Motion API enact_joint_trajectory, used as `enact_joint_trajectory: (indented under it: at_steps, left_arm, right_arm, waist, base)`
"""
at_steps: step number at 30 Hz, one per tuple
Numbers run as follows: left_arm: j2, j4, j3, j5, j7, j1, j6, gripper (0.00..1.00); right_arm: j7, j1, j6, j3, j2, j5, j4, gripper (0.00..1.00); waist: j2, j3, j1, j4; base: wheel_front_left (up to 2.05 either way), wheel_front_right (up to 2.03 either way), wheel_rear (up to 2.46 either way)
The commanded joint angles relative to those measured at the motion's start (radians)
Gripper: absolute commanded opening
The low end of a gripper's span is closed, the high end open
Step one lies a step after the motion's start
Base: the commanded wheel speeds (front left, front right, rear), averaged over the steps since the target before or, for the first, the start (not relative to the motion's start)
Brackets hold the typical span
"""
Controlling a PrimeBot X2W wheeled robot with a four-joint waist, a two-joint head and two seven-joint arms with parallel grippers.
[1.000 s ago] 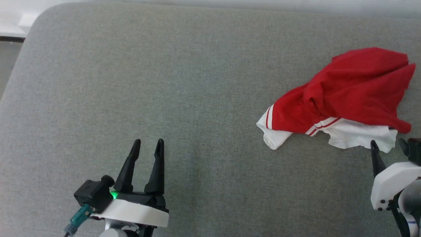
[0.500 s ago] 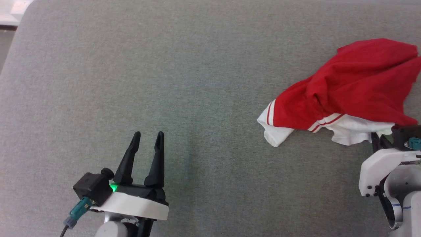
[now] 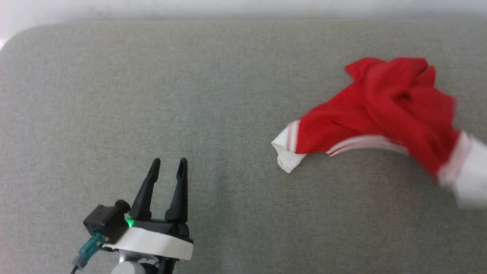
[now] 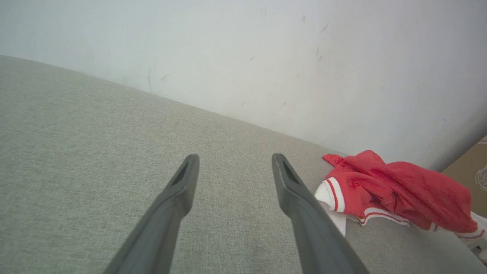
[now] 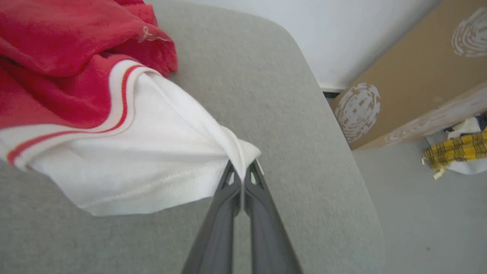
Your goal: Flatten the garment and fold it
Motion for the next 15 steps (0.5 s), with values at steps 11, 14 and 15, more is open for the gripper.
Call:
enact_joint_trajectory:
  at_steps: [11, 14, 15]
  left_arm:
    - [0.017, 0.014, 0.005, 0.002, -0.005, 0.052, -0.007, 1.00]
    - [0.018, 0.016, 0.006, 0.004, -0.005, 0.060, -0.007, 1.00]
    - [0.018, 0.016, 0.006, 0.005, -0.005, 0.062, -0.007, 1.00]
  right_arm:
    - [-0.059, 0.070, -0.002, -0.059, 0.049, -0.058, 0.108, 1.00]
    - [-0.115, 0.027, -0.002, -0.035, 0.051, -0.045, 0.095, 1.00]
    - [-0.141, 0.010, -0.002, -0.032, 0.052, -0.040, 0.082, 1.00]
  waist:
    - [-0.0001, -0.043, 0.0001, -0.001]
    - [-0.0001, -0.062, 0.0001, -0.001]
    - [-0.0001, -0.066, 0.0001, -0.002]
  base:
    - [0.00, 0.00, 0.00]
    - [0.00, 0.00, 0.00]
    - [0.00, 0.00, 0.00]
